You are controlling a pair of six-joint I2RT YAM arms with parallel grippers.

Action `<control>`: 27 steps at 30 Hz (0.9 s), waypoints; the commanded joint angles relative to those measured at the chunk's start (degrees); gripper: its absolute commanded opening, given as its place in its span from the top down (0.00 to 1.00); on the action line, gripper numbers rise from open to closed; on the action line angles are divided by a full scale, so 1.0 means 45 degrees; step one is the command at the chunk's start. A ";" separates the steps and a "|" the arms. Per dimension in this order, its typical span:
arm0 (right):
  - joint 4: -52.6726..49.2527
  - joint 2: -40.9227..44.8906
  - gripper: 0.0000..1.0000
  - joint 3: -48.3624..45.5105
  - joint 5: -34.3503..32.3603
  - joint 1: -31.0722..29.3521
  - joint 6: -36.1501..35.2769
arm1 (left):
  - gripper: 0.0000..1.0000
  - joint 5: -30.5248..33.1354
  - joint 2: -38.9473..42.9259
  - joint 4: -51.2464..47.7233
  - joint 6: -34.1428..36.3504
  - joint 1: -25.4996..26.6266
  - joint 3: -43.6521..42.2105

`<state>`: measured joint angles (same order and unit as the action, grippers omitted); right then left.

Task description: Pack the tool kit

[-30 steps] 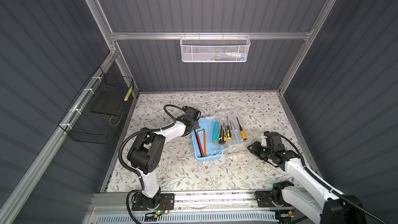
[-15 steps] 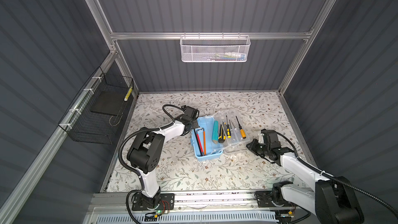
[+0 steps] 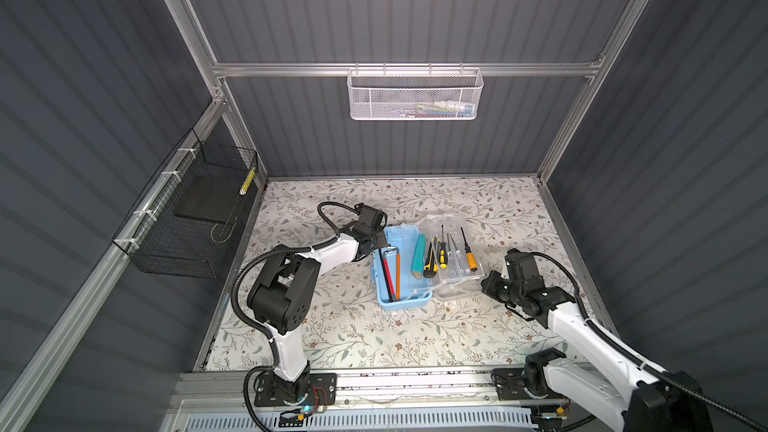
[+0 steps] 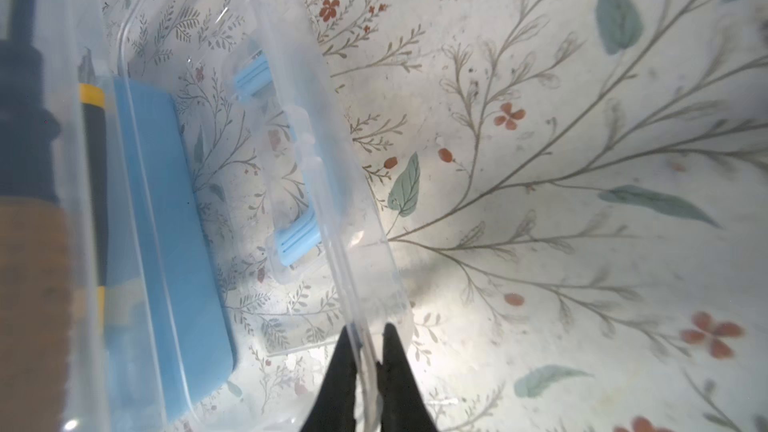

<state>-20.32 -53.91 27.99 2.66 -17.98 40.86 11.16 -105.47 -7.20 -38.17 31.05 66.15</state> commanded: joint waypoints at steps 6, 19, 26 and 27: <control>-0.2066 0.0474 1.00 0.3103 -0.5038 -0.3740 0.0082 | 1.00 -0.1436 -0.0285 0.0202 -0.0319 0.0618 0.0266; -0.3732 -0.3788 1.00 0.7413 -0.9823 -0.9144 -0.0096 | 1.00 -0.2229 0.0022 0.0977 -0.0462 0.0796 -0.0011; -0.3841 -0.5653 1.00 0.9013 -0.9938 -1.0388 -0.0177 | 1.00 -0.2332 0.0361 0.1158 -0.0267 0.0796 -0.0175; -0.3815 -0.5883 1.00 0.9203 -0.9861 -1.0551 -0.0174 | 1.00 -0.2272 0.0396 0.1086 -0.0200 0.0796 -0.0159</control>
<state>-42.52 -77.06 67.94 -47.07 -63.75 39.35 10.70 -105.54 -4.73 -39.51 31.35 65.87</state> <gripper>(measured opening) 0.108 0.105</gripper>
